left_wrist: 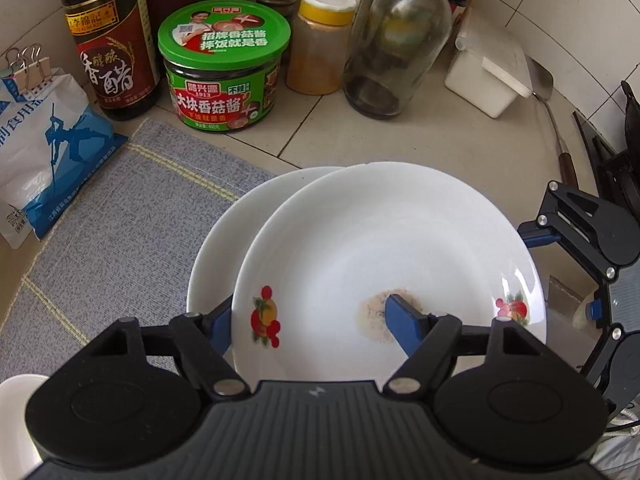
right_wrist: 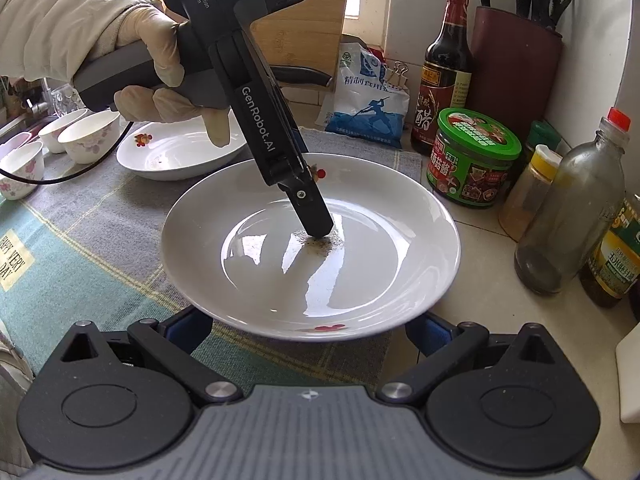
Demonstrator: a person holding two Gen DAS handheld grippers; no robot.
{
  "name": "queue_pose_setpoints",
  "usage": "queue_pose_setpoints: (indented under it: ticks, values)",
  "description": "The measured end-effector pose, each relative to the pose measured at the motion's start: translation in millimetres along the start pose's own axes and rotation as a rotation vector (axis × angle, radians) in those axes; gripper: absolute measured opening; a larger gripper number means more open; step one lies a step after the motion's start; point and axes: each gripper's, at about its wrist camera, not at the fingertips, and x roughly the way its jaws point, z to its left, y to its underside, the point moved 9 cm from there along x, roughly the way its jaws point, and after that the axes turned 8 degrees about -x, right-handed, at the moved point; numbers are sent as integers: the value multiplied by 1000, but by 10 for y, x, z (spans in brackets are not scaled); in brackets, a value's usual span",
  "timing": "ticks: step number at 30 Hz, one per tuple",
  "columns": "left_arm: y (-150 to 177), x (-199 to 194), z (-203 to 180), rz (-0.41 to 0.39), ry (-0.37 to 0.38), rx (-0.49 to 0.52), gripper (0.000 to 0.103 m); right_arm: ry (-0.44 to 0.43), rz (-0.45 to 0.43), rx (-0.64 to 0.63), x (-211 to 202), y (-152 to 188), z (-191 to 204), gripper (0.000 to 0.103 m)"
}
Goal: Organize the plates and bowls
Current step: 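Lower the stained plate onto the other plate and open the left tool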
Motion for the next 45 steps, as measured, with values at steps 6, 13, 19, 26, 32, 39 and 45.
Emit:
queue_pose_setpoints:
  ticks: [6, 13, 19, 26, 32, 39, 45]
  values:
    - [5, 80, 40, 14, 7, -11, 76, 8, 7, 25, -5, -12, -42, 103]
    - [-19, 110, 43, 17, 9, -7, 76, 11, 2, 37, -18, -16, -41, 103]
    - [-56, 125, 41, 28, 4, 10, 75, 11, 0, 41, -13, -26, -46, 103]
    - [-68, 133, 33, 47, 1, 21, 76, 12, -2, 38, -17, -30, -43, 103]
    - [-76, 138, 57, 71, 11, 19, 76, 10, -6, 31, -35, -31, -38, 103]
    - [-70, 128, 55, 89, 4, 27, 77, 4, -9, 26, -46, -36, -47, 103]
    - [-74, 108, 67, 97, -4, 27, 77, 1, -11, 23, -45, -38, -51, 103]
